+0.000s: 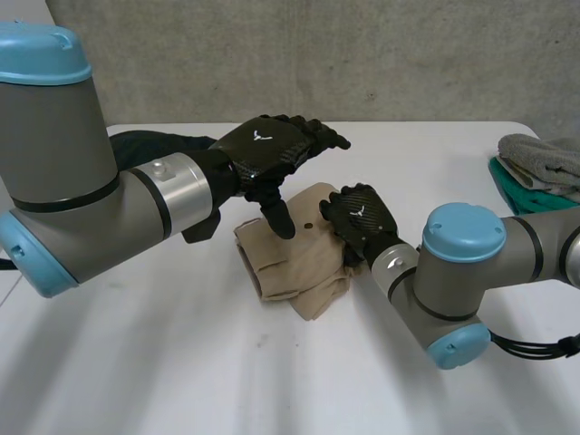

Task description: Fold the laundry.

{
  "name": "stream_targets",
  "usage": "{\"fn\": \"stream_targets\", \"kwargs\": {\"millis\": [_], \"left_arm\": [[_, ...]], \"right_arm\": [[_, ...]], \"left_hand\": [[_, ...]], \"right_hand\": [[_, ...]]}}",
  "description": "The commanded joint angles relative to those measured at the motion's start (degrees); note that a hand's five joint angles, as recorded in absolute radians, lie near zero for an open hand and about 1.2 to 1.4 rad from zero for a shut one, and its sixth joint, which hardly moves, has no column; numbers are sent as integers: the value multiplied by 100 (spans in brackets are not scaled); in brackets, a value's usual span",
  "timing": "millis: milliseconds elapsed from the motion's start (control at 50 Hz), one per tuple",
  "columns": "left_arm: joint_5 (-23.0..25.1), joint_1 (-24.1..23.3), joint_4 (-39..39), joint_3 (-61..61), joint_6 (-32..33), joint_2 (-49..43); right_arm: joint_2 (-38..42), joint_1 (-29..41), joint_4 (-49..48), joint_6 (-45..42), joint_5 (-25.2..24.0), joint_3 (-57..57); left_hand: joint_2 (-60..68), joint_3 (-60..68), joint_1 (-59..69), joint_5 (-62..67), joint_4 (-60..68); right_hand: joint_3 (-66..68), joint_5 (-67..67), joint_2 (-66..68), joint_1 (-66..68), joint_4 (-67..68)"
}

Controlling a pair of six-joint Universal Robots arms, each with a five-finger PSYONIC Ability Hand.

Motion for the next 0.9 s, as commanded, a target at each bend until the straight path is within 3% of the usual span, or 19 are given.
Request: {"fn": "stream_targets", "kwargs": {"millis": [20, 180, 300, 500, 580, 740, 820, 900], "left_arm": [[1, 2, 1, 2, -3, 9], [-8, -15, 9, 55, -12, 26], [-17, -6, 9, 178, -12, 201], [-17, -15, 80, 169, -47, 316], [-17, -6, 80, 169, -47, 316], [-8, -24, 80, 99, -47, 307], [-17, -59, 89, 99, -56, 299], [-17, -77, 89, 99, -65, 299]], "right_arm": [[-34, -4, -125, -57, -151, -11], [-122, -337, -924, 21, -151, -547], [-385, -944, -1944, 627, -116, -1162], [-131, -2833, -2024, 1454, -239, -2296], [352, -3483, -1998, 1656, -528, -2735], [1774, -4696, -1577, 2586, -1968, -3675], [2381, -5100, -1470, 2711, -2426, -3835], [2681, -5330, -1461, 2711, -2585, -3800]], "left_hand": [[-21, -61, 142, -119, 4], [-21, -61, 142, -119, 4], [-21, -61, 142, -119, 4], [-21, -61, 142, -119, 4], [-21, -61, 142, -119, 4], [-21, -61, 142, -119, 4], [-21, -61, 142, -119, 4], [-4, -44, 159, -102, 21]], "right_hand": [[5060, 5174, 5098, 5055, 5086], [5060, 5174, 5098, 5055, 5086], [5060, 5174, 5098, 5055, 5086], [5060, 5174, 5098, 5055, 5086], [5060, 5174, 5098, 5055, 5086], [5060, 5174, 5098, 5055, 5086], [5060, 5174, 5098, 5055, 5086], [5060, 5174, 5098, 5055, 5086]]}}
